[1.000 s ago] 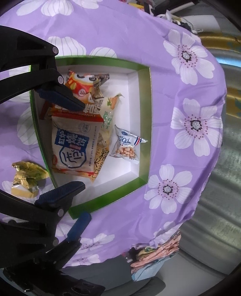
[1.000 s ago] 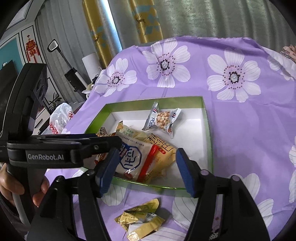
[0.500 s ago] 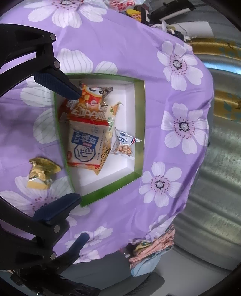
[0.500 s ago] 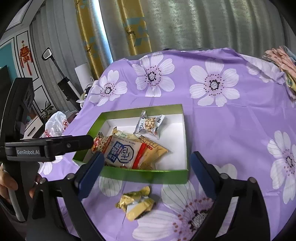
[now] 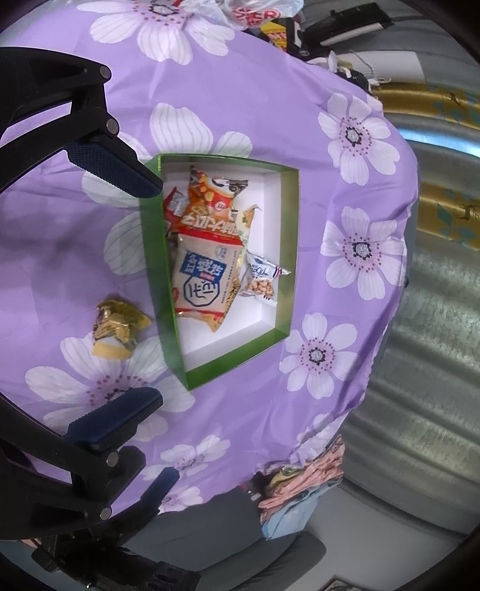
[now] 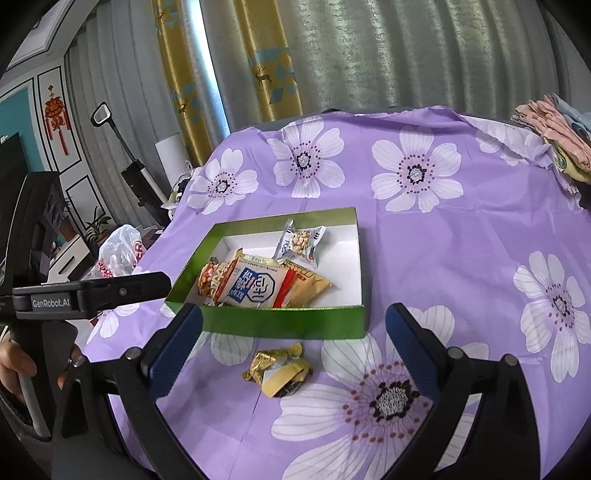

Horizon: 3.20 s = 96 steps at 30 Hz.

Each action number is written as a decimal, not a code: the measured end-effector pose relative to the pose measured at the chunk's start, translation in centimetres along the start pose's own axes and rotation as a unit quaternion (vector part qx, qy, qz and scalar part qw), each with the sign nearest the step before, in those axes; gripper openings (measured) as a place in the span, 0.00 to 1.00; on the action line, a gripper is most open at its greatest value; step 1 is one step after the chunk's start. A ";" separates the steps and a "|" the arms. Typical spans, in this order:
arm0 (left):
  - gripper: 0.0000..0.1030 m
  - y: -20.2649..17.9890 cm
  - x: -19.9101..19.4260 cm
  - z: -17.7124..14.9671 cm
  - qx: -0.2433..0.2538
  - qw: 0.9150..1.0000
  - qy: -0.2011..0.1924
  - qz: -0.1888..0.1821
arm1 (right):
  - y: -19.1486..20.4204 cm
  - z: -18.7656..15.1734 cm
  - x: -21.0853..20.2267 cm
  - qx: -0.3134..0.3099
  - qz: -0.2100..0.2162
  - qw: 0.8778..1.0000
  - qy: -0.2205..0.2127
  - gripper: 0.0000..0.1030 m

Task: Organize snacks
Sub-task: 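Move the right gripper to the gold-wrapped candy and close on it, then carry the gold candy with the right gripper into the box and release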

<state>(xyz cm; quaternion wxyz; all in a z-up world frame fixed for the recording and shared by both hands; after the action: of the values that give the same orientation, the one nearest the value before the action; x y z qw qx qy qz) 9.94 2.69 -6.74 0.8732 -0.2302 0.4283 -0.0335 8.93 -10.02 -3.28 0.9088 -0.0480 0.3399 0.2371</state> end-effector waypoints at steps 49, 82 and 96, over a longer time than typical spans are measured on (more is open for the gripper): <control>0.99 0.0 10.8 -7.7 0.006 0.989 0.146 -0.027 | 2.7 -10.3 8.4 -0.014 0.071 0.989 0.127 0.95; 0.61 -5.2 5.4 -4.6 0.065 0.991 0.071 -0.090 | 6.3 -5.7 6.2 -0.061 0.113 0.990 0.064 0.33; 0.61 -4.4 7.2 4.4 0.056 0.996 0.018 -0.070 | 5.5 3.1 9.2 -0.096 0.113 0.989 0.008 0.34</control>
<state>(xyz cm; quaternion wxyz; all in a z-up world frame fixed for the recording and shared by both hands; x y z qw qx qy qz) 18.41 -1.42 -7.82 0.8725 -0.2096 0.4239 -0.1226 14.23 -0.75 -6.40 0.8649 -0.0980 0.3257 0.3692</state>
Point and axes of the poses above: each gripper's, at about its wrist camera, not at the fingertips, and x roughly the way its jaws point, y to its left, z to its top, the point moved 10 cm from there along x, roughly the way its jaws point, and after that the axes turned 11 degrees about -x, right-handed, at the moved point
